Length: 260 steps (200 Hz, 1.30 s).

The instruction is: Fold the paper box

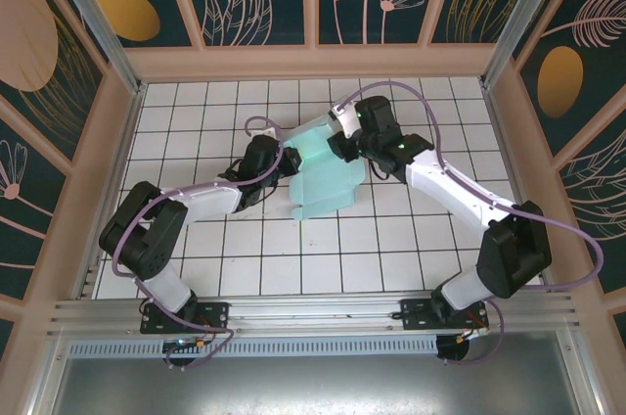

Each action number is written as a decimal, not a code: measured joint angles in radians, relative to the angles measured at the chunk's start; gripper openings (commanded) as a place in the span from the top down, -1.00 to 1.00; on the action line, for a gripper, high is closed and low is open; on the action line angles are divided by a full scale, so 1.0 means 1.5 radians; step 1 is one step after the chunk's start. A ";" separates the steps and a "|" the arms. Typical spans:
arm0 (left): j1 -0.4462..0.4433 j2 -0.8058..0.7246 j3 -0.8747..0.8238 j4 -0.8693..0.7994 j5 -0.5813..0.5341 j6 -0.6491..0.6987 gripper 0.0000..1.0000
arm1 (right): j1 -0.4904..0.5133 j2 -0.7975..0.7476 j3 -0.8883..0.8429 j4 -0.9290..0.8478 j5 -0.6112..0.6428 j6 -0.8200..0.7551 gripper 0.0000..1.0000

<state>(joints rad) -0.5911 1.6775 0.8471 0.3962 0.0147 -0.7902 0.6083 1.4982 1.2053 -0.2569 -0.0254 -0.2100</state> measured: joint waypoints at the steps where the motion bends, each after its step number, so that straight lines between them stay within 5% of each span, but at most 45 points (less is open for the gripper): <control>1: 0.000 0.000 0.000 0.000 0.000 0.000 1.00 | 0.002 0.002 0.001 0.000 0.005 -0.001 0.36; 135: 0.000 -0.008 0.000 -0.004 0.002 -0.003 1.00 | 0.105 0.074 0.005 0.110 0.364 -0.084 0.50; 158: 0.000 -0.008 0.000 -0.008 0.000 -0.003 1.00 | 0.120 0.090 0.005 0.134 0.417 -0.102 0.65; 178: 0.001 -0.009 0.000 -0.008 -0.001 -0.008 1.00 | 0.133 0.099 0.004 0.159 0.463 -0.121 1.00; 222: 0.002 -0.016 0.000 -0.008 -0.008 -0.018 1.00 | 0.154 0.122 0.001 0.223 0.544 -0.161 1.00; 238: 0.001 -0.016 0.000 -0.009 -0.010 -0.018 1.00 | 0.157 0.126 0.000 0.228 0.554 -0.160 0.55; 254: 0.001 -0.017 0.001 -0.009 -0.010 -0.018 1.00 | 0.157 0.128 0.000 0.227 0.561 -0.166 0.56; 260: 0.001 -0.017 0.000 -0.010 -0.010 -0.018 1.00 | 0.157 0.129 -0.001 0.228 0.563 -0.166 0.70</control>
<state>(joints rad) -0.5892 1.6527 0.8474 0.3813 -0.0006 -0.8165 0.8444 1.6917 1.2045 0.0845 0.8185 -0.4595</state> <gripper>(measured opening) 0.073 0.223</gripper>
